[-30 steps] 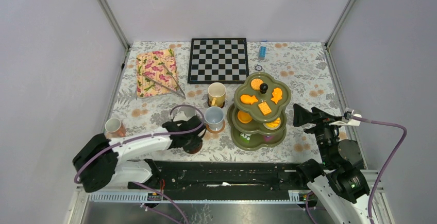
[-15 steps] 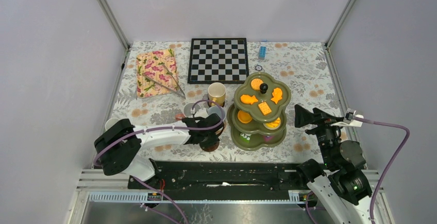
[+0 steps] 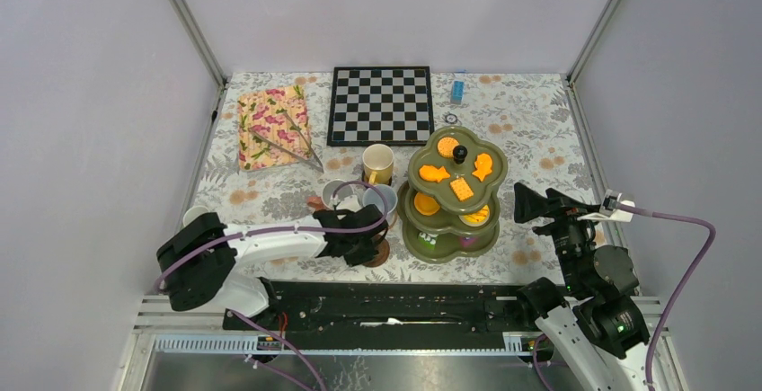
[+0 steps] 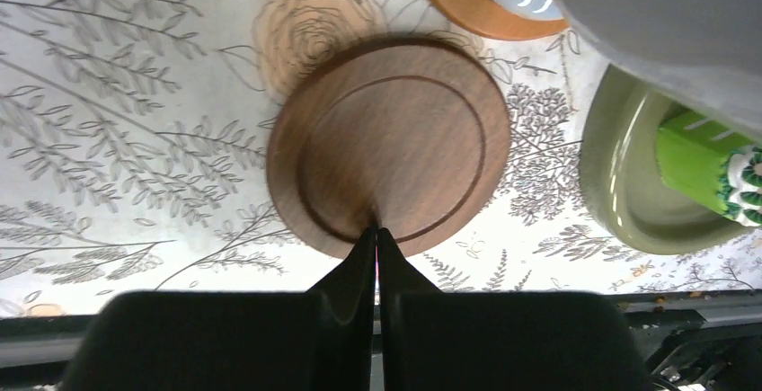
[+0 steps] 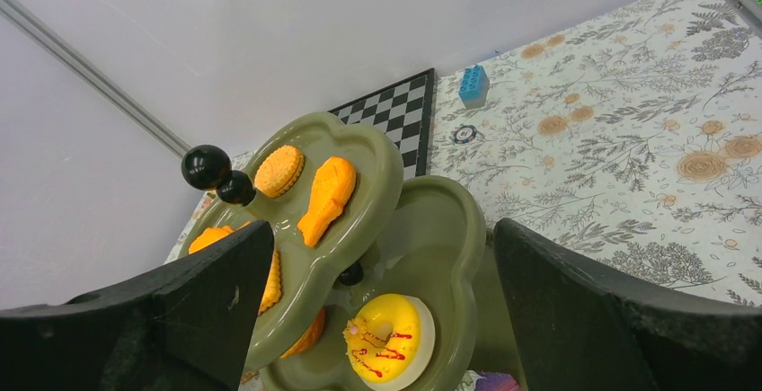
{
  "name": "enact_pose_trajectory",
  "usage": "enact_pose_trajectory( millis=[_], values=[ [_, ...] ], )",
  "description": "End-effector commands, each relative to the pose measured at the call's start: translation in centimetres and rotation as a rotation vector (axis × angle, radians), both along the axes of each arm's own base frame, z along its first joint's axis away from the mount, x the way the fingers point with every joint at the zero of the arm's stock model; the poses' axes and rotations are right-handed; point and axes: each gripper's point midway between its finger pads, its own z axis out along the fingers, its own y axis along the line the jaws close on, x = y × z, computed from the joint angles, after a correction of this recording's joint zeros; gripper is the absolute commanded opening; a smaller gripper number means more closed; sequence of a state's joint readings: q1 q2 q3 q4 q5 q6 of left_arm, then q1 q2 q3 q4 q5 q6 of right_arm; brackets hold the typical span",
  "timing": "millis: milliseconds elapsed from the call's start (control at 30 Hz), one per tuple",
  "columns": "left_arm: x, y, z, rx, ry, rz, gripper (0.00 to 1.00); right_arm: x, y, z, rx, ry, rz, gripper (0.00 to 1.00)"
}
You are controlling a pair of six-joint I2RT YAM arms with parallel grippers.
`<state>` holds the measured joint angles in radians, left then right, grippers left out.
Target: Serve the afternoon tea
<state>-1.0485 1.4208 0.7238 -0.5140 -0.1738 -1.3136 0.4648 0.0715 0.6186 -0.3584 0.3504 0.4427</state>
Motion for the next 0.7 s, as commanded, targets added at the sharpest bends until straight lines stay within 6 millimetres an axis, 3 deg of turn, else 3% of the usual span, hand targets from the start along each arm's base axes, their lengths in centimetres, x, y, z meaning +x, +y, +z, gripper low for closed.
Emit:
enact_pose_trajectory(
  millis=[0, 333, 500, 667],
  values=[
    [-0.2, 1.6, 0.4, 0.044, -0.014, 0.029, 0.01, 0.0, 0.1, 1.2, 0.025, -0.030, 0.005, 0.98],
    [1.6, 1.4, 2.4, 0.088, -0.103, -0.004, 0.15, 0.4, 0.4, 1.1, 0.025, -0.025, 0.010, 0.98],
    [3.3, 0.8, 5.5, 0.049, -0.214, -0.027, 0.36, 0.5, 0.5, 0.9, 0.025, -0.020, 0.008, 0.98],
    [3.7, 0.2, 8.4, -0.040, -0.315, -0.109, 0.61, 0.9, 0.8, 0.6, 0.023, -0.015, 0.015, 0.98]
  ],
)
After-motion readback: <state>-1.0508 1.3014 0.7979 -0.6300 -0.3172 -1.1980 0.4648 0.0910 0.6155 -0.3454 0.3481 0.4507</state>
